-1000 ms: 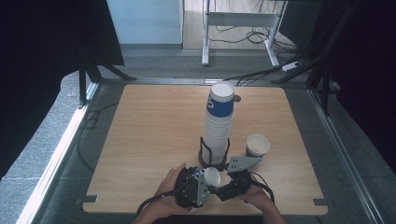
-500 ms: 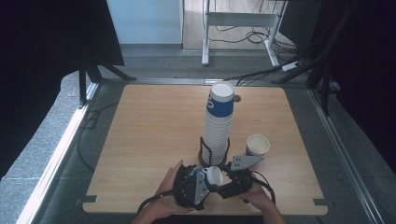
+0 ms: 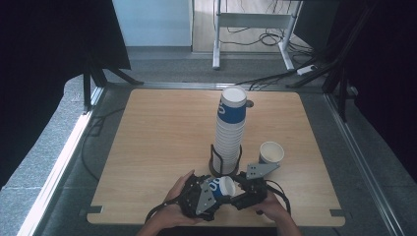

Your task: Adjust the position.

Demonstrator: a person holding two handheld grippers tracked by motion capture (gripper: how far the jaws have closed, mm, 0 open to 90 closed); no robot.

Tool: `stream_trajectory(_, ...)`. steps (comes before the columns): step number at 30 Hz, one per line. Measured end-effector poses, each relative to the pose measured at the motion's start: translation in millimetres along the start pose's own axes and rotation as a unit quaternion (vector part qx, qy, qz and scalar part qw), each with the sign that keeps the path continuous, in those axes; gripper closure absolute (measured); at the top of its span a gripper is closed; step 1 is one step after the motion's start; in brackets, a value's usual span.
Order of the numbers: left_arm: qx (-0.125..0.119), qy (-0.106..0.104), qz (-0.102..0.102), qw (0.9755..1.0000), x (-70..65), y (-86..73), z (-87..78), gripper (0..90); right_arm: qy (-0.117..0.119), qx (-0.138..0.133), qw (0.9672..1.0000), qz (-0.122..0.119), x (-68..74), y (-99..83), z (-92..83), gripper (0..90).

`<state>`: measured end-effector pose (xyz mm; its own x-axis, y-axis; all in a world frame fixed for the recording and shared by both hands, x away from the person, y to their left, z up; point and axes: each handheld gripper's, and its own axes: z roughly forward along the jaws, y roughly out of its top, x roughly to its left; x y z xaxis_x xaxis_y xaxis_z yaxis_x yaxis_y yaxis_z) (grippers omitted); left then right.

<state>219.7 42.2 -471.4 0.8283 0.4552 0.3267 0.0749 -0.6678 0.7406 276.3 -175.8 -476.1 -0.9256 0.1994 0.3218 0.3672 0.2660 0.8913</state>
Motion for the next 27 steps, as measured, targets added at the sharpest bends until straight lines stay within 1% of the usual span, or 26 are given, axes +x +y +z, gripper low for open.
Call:
stream_trajectory(3, 0.001, -0.001, 0.003, 1.0000, -1.5, -0.6, 1.3, 17.5, -0.001, 0.003, 1.0000, 0.001, -1.3, -1.2, 0.9, 26.3)
stream_trajectory(7, 0.002, -0.003, 0.005, 1.0000, -1.6, -1.1, 1.9, 18.5, -0.001, 0.006, 1.0000, 0.002, -1.9, -2.1, 1.3, 26.0)
stream_trajectory(9, 0.000, -0.003, 0.003, 1.0000, -1.2, -1.0, 1.4, 18.4, -0.001, 0.005, 1.0000, 0.000, -2.0, -2.1, 1.2, 26.1)
stream_trajectory(12, 0.003, -0.009, 0.002, 1.0000, -0.1, -0.2, -0.5, 17.4, 0.001, 0.001, 1.0000, -0.001, -1.8, -1.9, 0.5, 26.4)
stream_trajectory(14, 0.005, -0.016, -0.001, 0.9999, 0.7, -0.3, -0.8, 15.2, -0.001, -0.003, 1.0000, -0.003, -1.7, -1.8, -0.4, 26.5)
stream_trajectory(17, 0.006, -0.014, 0.000, 0.9999, 0.3, -0.4, -0.3, 14.9, -0.002, -0.008, 1.0000, -0.001, -2.3, -1.4, -2.6, 26.5)
stream_trajectory(22, 0.006, -0.010, -0.002, 0.9999, 0.1, -0.4, 0.3, 17.5, -0.004, -0.009, 1.0000, -0.001, -3.3, -2.0, -3.6, 26.5)
stream_trajectory(27, 0.009, -0.009, 0.002, 0.9999, -0.1, -1.3, 1.6, 18.9, -0.009, -0.002, 1.0000, -0.003, -2.9, -2.1, -2.5, 25.8)
